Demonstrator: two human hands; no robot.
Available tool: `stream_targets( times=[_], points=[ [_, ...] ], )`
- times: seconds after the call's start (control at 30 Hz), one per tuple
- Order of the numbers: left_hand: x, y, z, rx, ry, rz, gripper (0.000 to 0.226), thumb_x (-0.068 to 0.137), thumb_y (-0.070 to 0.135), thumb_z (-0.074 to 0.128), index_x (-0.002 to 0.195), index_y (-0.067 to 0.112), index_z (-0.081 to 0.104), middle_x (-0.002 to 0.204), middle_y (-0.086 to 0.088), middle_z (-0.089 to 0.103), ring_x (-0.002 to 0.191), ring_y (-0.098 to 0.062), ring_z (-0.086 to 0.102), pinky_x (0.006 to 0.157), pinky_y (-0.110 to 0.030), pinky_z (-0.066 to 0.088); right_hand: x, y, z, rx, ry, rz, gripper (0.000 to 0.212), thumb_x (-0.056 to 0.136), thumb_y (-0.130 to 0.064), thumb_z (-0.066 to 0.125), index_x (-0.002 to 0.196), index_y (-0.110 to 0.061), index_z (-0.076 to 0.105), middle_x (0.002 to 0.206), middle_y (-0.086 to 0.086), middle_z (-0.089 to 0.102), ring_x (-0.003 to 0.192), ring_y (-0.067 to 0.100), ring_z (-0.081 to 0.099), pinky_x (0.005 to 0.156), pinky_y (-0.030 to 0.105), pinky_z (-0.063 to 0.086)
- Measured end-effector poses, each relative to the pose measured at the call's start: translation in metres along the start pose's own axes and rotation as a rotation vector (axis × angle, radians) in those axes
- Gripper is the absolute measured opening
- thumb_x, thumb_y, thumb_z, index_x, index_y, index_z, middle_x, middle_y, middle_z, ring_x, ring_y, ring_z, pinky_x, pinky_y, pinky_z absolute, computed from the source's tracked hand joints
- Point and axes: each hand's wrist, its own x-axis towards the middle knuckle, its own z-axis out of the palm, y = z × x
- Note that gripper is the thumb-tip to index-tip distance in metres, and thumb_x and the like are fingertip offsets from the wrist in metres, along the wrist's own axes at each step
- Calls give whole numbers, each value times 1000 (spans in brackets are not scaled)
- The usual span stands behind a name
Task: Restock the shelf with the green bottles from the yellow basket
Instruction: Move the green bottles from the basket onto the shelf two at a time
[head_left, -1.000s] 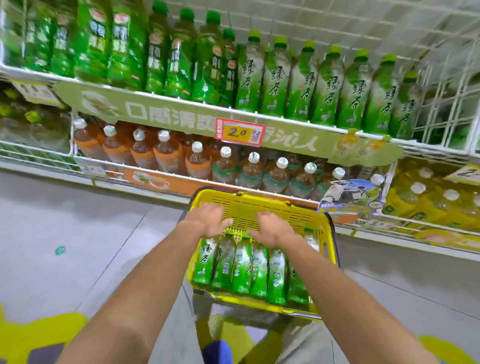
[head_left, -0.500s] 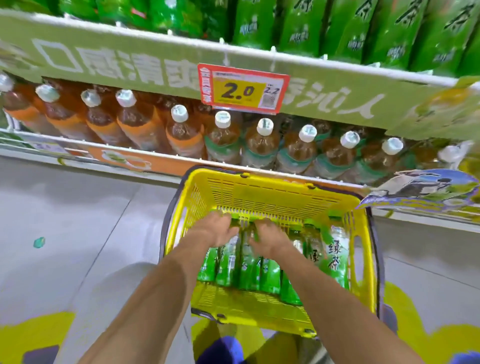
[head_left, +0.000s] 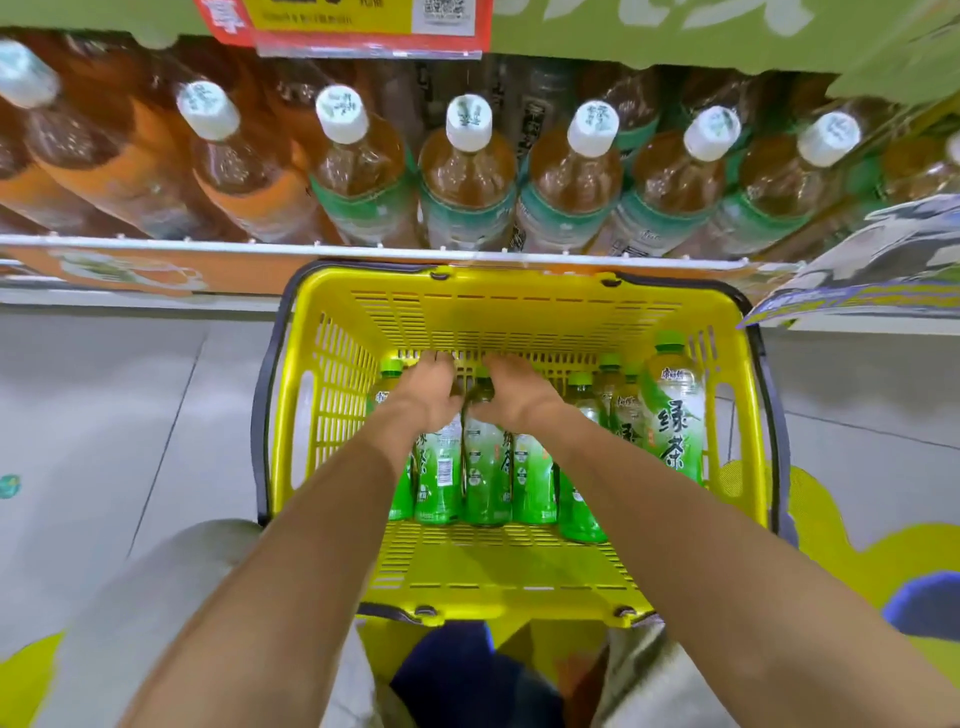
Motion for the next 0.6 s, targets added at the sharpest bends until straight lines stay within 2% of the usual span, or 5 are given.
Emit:
stream_targets(
  times=[0.2,0.3,0.4,0.5,0.6],
  points=[
    [-17,-1,-10,-173,54,-5,56,81,13,77,128,7,48,122,-14,54,107,-32,57,88,-41,52,-17,0,-13,92,7,-8,84,74,-36,87,140,-15,40,129,10,53,111,30,58,89,41,53],
    [-29,-7,-12,-340,67,-3,55,76,8,79,121,14,47,102,-10,62,75,-19,60,54,-29,47,-28,-1,-12,149,29,-28,86,71,-36,90,138,-16,39,128,8,56,106,27,60,87,40,54],
    [-39,-13,-10,-427,77,-24,56,75,7,79,119,18,48,81,-3,60,56,-13,53,42,-22,36,-38,1,-10,213,28,-53,81,76,-28,87,138,-16,36,115,7,58,93,24,62,80,39,55],
    [-46,-16,-9,-523,108,-54,64,74,9,84,127,19,49,89,9,53,74,-14,60,52,-19,43,-44,5,-10,234,24,-71,74,80,-21,85,133,-20,33,98,6,58,75,17,60,60,31,50],
    [-55,-17,-6,-546,124,-109,83,71,21,89,140,8,45,114,2,53,108,-22,57,83,-30,51,-48,2,-9,222,46,-77,72,83,-23,83,132,-23,30,95,4,56,78,17,58,69,37,51]
  ],
)
